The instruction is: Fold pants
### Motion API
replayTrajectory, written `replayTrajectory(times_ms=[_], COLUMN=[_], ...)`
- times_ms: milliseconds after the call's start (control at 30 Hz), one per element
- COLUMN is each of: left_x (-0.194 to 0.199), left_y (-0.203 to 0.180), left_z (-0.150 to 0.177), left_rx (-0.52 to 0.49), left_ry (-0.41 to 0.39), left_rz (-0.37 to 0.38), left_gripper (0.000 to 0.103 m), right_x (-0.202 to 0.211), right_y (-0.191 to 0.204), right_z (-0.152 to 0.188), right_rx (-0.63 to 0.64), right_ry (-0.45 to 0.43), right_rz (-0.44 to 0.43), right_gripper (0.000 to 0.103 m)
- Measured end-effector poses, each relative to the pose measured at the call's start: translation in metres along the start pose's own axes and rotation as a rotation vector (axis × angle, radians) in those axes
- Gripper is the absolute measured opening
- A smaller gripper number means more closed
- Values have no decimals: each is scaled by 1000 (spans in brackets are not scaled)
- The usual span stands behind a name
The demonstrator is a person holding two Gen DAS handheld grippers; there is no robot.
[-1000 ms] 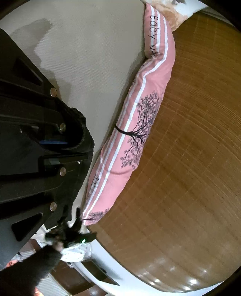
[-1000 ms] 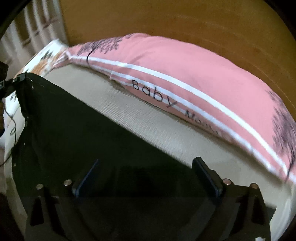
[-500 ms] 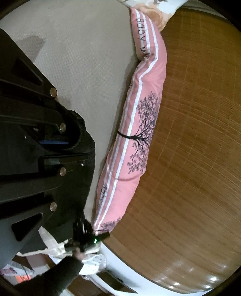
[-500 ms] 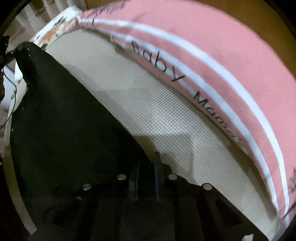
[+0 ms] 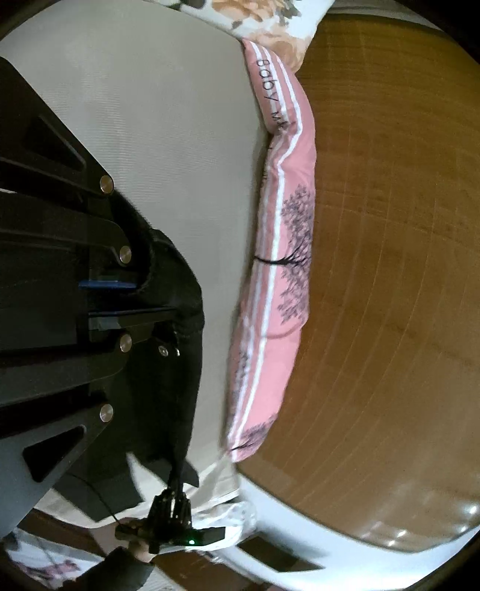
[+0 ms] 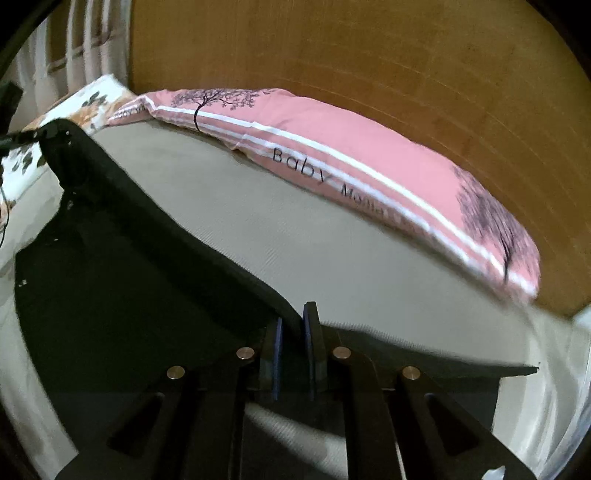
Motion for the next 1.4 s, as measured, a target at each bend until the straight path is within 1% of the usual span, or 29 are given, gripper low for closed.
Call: replayTrajectory(times_ms=[67,167,233,267,300,367,433,467,500,533,567,600,633,667,700,733,800,833,867,900,933,967,1000,1067,1133,1233,1267,1367,1400], left_x=[12,19,19,18,14,10,4,4,6,8,11,13,17,21,29,33,46,51,57,64,65,66,64,54,39,19,10,6,8], left_y=[-5,-4,-2,-1,0,0,0,-1,-2,-2,0,2,4,6,11,16,18,20,18,13,9,1,-5,-18,-24,-26,-24,-16,-10], left_z=[25,64,99,109,128,146,163,168,170,170,172,173,174,175,177,174,174,174,174,174,173,175,176,180,188,197,198,191,184], left_rx=[-34,-32,-42,-47,-68,-101,-131,-145,-149,-138,-125,-115,-108,-105,-97,-84,-26,0,45,111,143,202,236,325,397,470,519,610,631], left_ry=[34,98,159,181,230,272,308,316,314,320,331,336,338,342,341,330,307,302,288,262,254,247,241,248,265,290,288,238,198], left_rz=[-2,-1,-23,-32,-59,-92,-120,-143,-154,-158,-180,-194,-200,-210,-235,-242,-249,-237,-201,-151,-128,-70,-34,54,98,100,104,115,98], left_gripper=[9,10,11,12,12,12,14,17,18,21,29,32,38,49,53,56,57,57,57,57,57,57,57,57,57,57,57,57,57], right_x=[9,20,18,14,11,5,-2,-5,-10,-13,-14,-15,-15,-14,-12,-9,0,4,10,18,23,29,35,43,48,52,53,53,52], right_y=[13,32,43,49,54,58,62,63,63,63,64,65,65,66,67,68,69,69,69,71,71,72,72,71,68,58,53,38,30], right_z=[18,59,78,86,97,111,119,123,126,127,129,130,130,131,130,131,131,132,133,133,133,134,136,140,145,156,161,171,175], right_rx=[-25,-100,-123,-135,-152,-182,-175,-180,-193,-200,-212,-230,-243,-257,-267,-276,-291,-298,-312,-328,-339,-354,-380,-431,-479,-542,-571,-636,-669], right_ry=[-4,23,47,58,74,92,113,119,133,139,140,139,138,136,135,130,107,103,93,71,57,45,30,12,3,1,-2,-9,-12], right_rz=[19,7,2,-1,-14,-19,-8,1,2,8,19,23,28,40,49,54,66,69,69,56,44,38,26,2,-21,-20,-27,-31,-36], right_gripper=[9,9,9,9,9,9,9,9,9,10,13,14,18,23,25,28,35,42,44,44,45,47,47,48,48,48,48,48,48])
Point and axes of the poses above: each gripper's, at about its wrist camera, not at the fingertips, and x roughly against the way its jaws point, y to its left, z to its underside, the point moved 8 cm from there along -x, roughly the way its jaws point, and after that the axes turned 2 degrees about -x, right-handed, at the moved point
